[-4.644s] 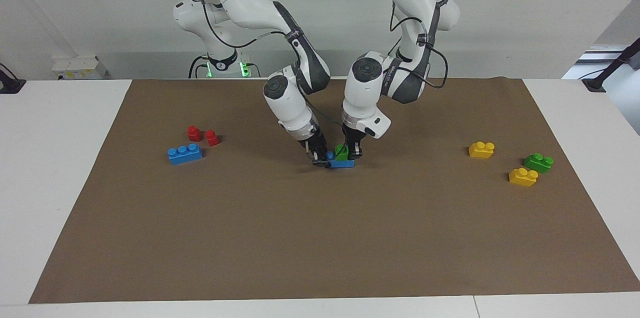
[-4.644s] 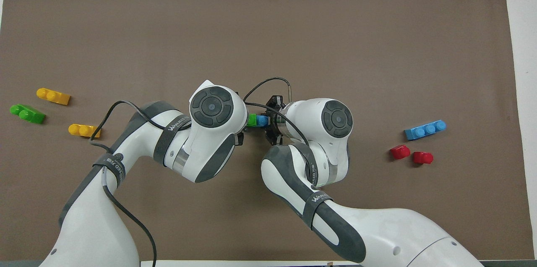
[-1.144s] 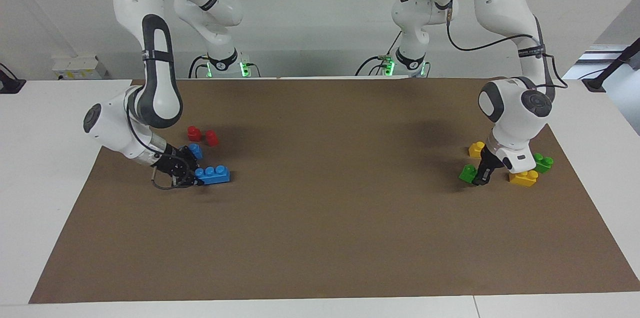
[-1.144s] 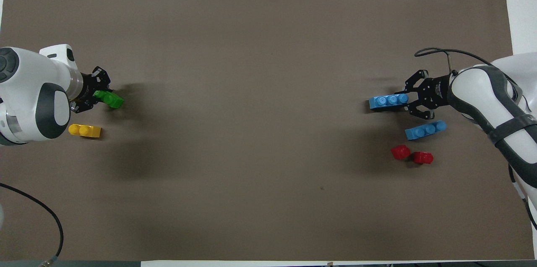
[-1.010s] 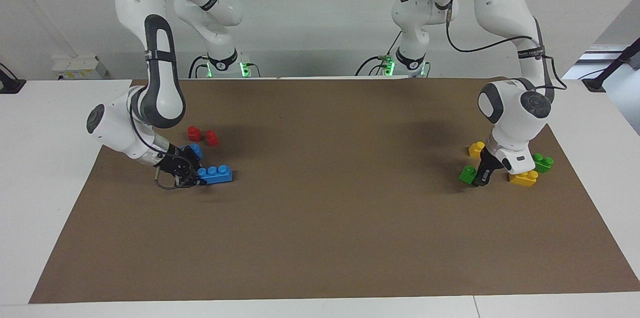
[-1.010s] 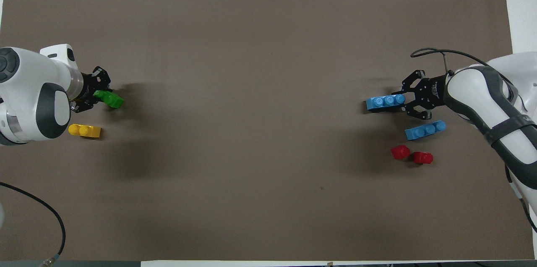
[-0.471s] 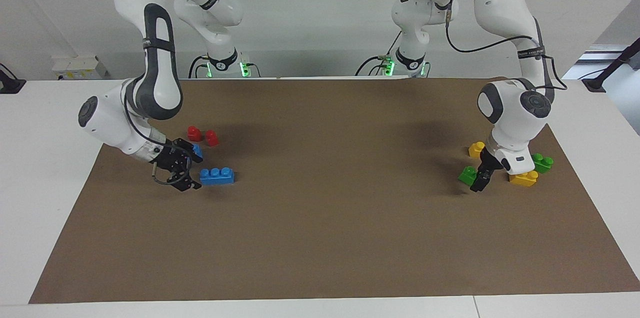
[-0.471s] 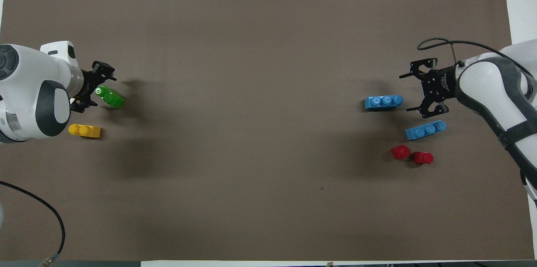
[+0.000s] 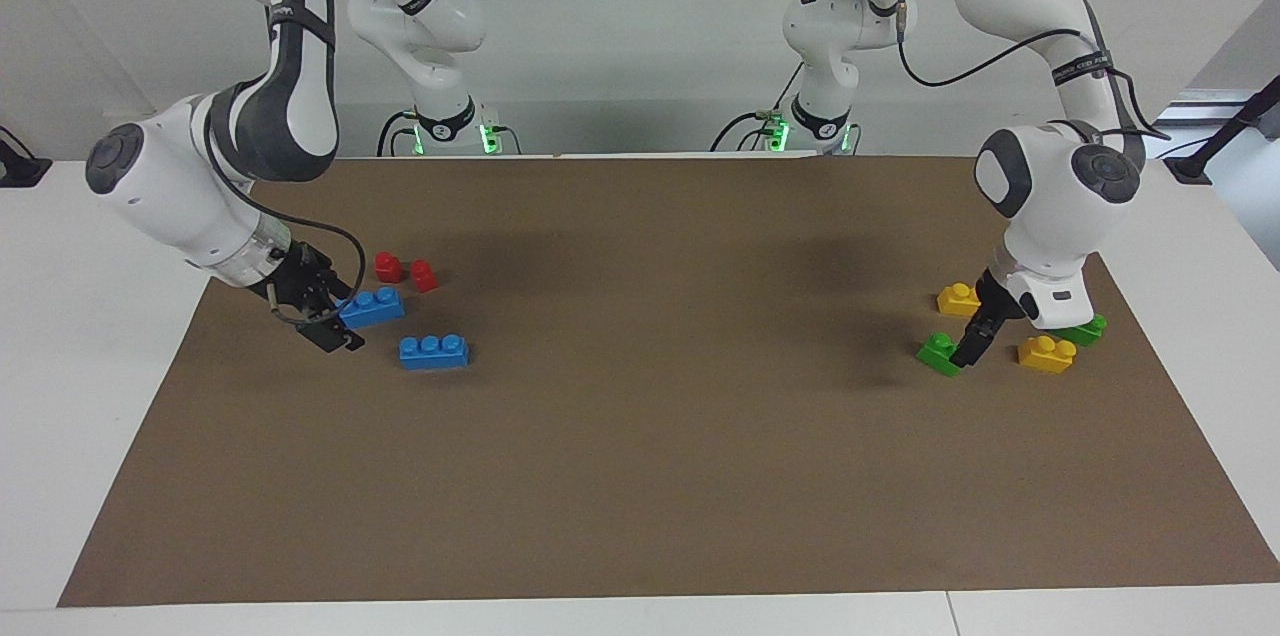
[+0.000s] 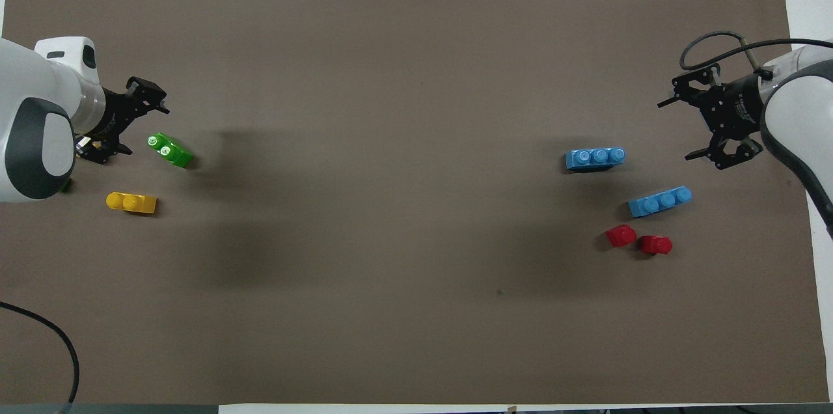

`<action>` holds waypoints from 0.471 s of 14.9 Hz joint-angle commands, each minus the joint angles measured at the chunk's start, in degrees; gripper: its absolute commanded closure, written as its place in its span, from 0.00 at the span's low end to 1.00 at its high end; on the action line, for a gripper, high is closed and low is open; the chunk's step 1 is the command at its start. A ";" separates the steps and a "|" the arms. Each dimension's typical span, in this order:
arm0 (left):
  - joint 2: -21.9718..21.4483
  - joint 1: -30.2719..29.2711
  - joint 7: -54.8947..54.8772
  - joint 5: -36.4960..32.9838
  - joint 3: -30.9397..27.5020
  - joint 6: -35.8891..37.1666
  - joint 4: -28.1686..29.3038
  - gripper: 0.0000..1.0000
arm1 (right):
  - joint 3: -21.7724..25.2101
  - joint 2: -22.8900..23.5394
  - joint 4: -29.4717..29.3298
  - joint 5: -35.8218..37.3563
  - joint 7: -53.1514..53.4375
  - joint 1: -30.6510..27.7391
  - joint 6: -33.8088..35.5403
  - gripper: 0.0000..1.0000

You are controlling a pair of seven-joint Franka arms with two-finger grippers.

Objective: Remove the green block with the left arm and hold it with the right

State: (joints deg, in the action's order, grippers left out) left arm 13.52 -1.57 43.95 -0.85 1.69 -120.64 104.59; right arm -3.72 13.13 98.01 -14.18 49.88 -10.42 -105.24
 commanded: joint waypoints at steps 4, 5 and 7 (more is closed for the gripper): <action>-6.74 2.35 -9.30 -1.69 -0.28 10.15 -1.93 0.00 | -0.23 -1.34 -10.73 5.29 -20.65 -1.10 13.21 0.00; -7.79 2.44 -11.06 -3.18 -0.19 11.73 -2.02 0.00 | -0.32 -2.83 -10.82 6.87 -25.40 -0.92 14.27 0.00; -10.43 2.44 -15.89 -3.55 0.15 14.37 -2.02 0.00 | -0.58 -5.29 -10.74 9.87 -32.80 -0.13 17.42 0.00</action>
State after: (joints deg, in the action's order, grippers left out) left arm 6.10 0.32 32.80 -3.07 1.96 -109.51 102.38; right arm -3.71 10.46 87.26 -7.16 24.18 -10.82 -90.67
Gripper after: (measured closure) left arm 0.000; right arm 0.000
